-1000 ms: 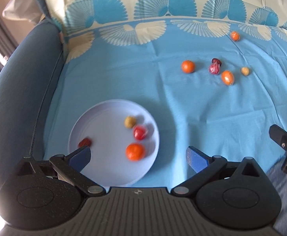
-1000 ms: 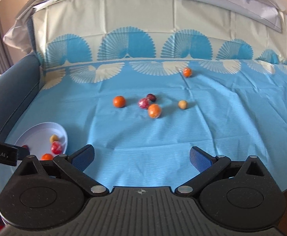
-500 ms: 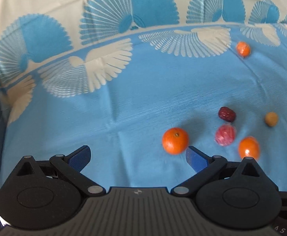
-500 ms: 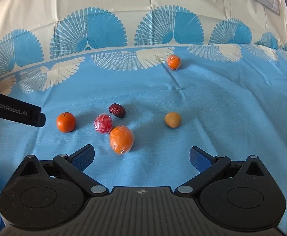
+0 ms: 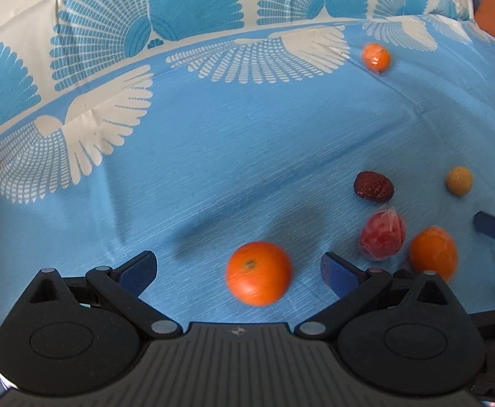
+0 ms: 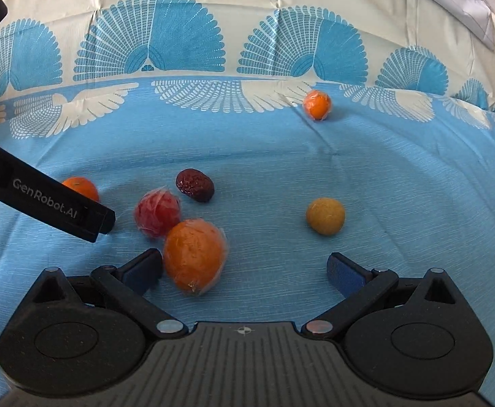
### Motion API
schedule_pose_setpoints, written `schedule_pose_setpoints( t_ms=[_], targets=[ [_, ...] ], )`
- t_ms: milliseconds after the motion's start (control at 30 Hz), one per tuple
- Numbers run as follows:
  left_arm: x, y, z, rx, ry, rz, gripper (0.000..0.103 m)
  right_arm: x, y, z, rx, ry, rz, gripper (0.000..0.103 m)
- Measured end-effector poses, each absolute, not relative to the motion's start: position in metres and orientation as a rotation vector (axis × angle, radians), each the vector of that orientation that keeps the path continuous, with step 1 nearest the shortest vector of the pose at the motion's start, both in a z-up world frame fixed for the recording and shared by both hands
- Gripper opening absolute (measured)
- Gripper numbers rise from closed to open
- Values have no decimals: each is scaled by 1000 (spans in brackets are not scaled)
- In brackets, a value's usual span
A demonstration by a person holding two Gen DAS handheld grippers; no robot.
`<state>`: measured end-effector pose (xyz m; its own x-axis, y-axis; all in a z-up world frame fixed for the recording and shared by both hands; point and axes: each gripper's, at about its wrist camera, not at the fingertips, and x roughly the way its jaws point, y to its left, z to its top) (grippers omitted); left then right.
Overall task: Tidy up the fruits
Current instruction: 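Grasp a tangerine with the left tool while the right tool grasps the wrapped orange fruit, then carry the tangerine with the left tool while the right tool carries the wrapped fruit over the plate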
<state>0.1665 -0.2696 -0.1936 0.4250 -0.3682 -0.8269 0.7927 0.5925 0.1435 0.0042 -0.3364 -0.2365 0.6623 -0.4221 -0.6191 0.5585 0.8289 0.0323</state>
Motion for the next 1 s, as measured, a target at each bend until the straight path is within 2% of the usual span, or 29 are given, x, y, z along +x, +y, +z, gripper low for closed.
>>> schedule_pose_setpoints(
  t_ms=[33,67,100,133,167,367,567,733,1000],
  targets=[
    [165,-270,-192,574,841,-802,74,3,-336,-236,247,631,-549,95],
    [163,-270,-190,566,856,-851,49,1,-335,-234,247,621,-555,80],
    [160,-271,-186,555,863,-872,38,-2,-332,-233,235,606,-540,56],
    [156,-271,-183,557,865,-869,39,-4,-330,-231,222,591,-515,42],
    [150,-270,-179,552,850,-855,39,-5,-330,-229,219,581,-509,35],
    [112,-234,-129,521,831,-786,39,-26,-340,-220,260,530,-590,34],
    [57,-161,-60,494,854,-651,39,-84,-337,-170,323,485,-632,34],
    [9,-92,-14,435,873,-563,39,-152,-295,-117,357,486,-492,35],
    [-66,-3,26,355,862,-473,39,-223,-198,-58,319,484,-275,35]
  ],
)
